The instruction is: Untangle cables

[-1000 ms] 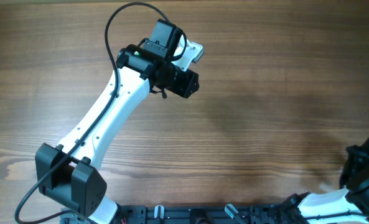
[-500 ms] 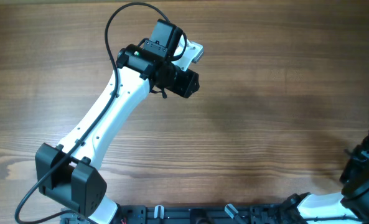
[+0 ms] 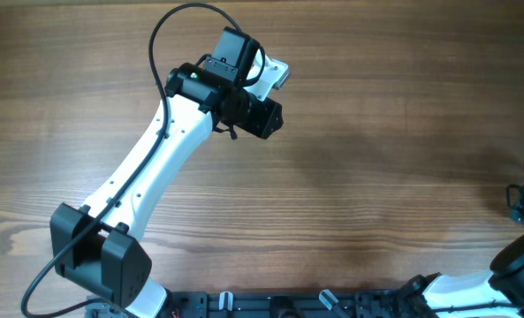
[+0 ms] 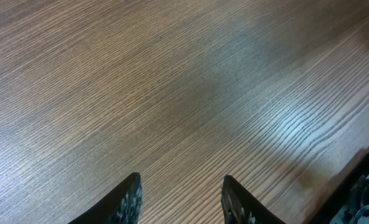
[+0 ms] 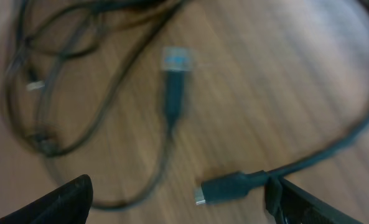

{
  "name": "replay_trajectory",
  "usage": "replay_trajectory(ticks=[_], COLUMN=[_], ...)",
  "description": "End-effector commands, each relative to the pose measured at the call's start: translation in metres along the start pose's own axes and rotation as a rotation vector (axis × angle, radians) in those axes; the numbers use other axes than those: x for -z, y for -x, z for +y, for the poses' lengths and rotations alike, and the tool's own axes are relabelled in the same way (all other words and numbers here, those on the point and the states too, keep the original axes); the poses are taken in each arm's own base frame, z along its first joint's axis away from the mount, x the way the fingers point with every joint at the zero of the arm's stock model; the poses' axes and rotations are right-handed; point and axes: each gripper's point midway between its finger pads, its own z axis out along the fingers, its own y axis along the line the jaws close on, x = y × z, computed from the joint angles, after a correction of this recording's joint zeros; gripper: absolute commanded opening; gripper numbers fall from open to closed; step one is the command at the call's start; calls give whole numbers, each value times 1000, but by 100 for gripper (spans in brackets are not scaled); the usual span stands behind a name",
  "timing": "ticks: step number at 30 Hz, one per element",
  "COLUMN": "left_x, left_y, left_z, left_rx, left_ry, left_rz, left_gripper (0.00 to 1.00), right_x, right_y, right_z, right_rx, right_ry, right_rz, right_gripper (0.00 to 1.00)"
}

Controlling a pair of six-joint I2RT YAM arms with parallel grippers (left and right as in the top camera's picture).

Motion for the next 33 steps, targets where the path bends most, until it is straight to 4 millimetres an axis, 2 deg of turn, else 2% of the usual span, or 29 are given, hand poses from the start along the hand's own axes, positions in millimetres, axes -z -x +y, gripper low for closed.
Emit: replay_trajectory(ticks=[1, 6, 9, 10, 12, 13, 14, 15, 16, 19, 20, 21, 23, 25, 27, 29, 31, 33], left_x=[-2, -2, -2, -2, -2, -2, -2, -2, -2, -1, -1, -1, 0, 7, 20, 38, 61, 83], left_y=[0, 2, 2, 2, 2, 3, 4, 7, 10, 18, 20, 23, 26, 35, 46, 58, 67, 70], left_z=[3, 6, 6, 6, 6, 6, 6, 7, 8, 9, 9, 9, 11, 17, 17, 12, 7, 5], left_rx=[-23, -26, -25, -26, -27, -28, -29, -32, -36, -46, -49, -52, -36, 11, 10, -6, -2, 16], left_ry=[19, 33, 32, 32, 33, 33, 33, 37, 44, 51, 52, 52, 62, 103, 131, 133, 144, 173], left_rz=[4, -3, -3, -3, -5, -8, -13, -24, -35, -68, -76, -86, -102, -143, -205, -279, -352, -409], left_gripper=[43, 43, 42, 42, 42, 42, 42, 41, 39, 39, 39, 38, 27, 25, 26, 26, 26, 26], right_x=[-7, -13, -12, -11, -7, -1, 5, 20, 31, 80, 103, 123, 172, 222, 268, 322, 369, 406], right_y=[-16, -7, -1, 0, -4, -12, -19, -30, -34, -44, -45, -44, -39, -28, -19, -19, -22, -28], right_z=[13, 40, 59, 63, 77, 91, 104, 127, 142, 193, 212, 225, 248, 261, 263, 252, 236, 215], right_rx=[63, 58, 160, 181, 192, 202, 214, 237, 252, 320, 350, 374, 475, 565, 659, 796, 872, 922], right_ry=[86, 201, 287, 304, 367, 432, 495, 610, 676, 887, 960, 1014, 1149, 1250, 1328, 1432, 1511, 1552], right_rz=[71, 19, -21, -29, -6, 51, 95, 167, 203, 300, 321, 331, 302, 216, 129, 66, 59, 77], right_gripper=[90, 84, 84, 85, 94, 100, 100, 100, 100, 100, 100, 100, 100, 100, 100, 100, 100, 100])
